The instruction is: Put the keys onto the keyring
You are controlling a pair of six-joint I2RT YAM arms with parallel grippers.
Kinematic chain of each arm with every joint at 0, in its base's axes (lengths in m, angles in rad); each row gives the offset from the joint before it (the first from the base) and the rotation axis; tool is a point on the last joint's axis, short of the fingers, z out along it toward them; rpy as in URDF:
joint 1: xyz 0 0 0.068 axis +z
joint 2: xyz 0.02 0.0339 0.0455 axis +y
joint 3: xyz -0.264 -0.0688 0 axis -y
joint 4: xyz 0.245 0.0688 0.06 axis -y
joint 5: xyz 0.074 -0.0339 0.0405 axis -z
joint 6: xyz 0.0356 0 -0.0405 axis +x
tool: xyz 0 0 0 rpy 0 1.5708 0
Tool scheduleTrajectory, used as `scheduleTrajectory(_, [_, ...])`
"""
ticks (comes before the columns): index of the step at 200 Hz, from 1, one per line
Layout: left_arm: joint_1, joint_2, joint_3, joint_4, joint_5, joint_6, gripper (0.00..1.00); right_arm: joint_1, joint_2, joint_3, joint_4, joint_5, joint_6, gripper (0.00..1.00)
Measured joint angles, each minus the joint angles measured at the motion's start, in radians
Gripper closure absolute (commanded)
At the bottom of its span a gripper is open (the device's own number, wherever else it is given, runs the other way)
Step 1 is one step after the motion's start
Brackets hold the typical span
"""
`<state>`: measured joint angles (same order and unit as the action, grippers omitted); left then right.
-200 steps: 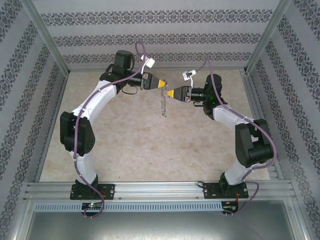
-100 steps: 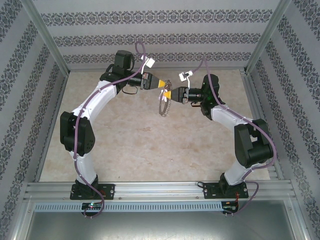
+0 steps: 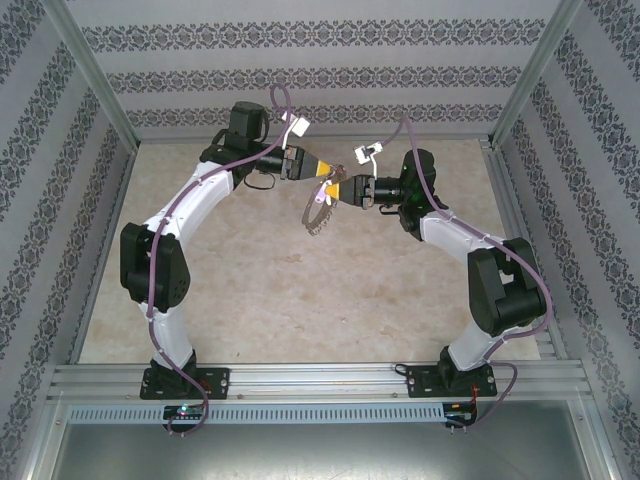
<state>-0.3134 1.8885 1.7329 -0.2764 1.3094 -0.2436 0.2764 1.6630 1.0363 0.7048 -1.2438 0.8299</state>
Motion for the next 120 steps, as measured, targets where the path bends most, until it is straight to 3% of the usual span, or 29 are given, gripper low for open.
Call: scheduleTrajectory(120, [-0.001,-0.010,-0.003,0.000,0.008,0.027,1.00,-0.069,-0.076,-0.016,-0.022,-0.003,0.001,1.00])
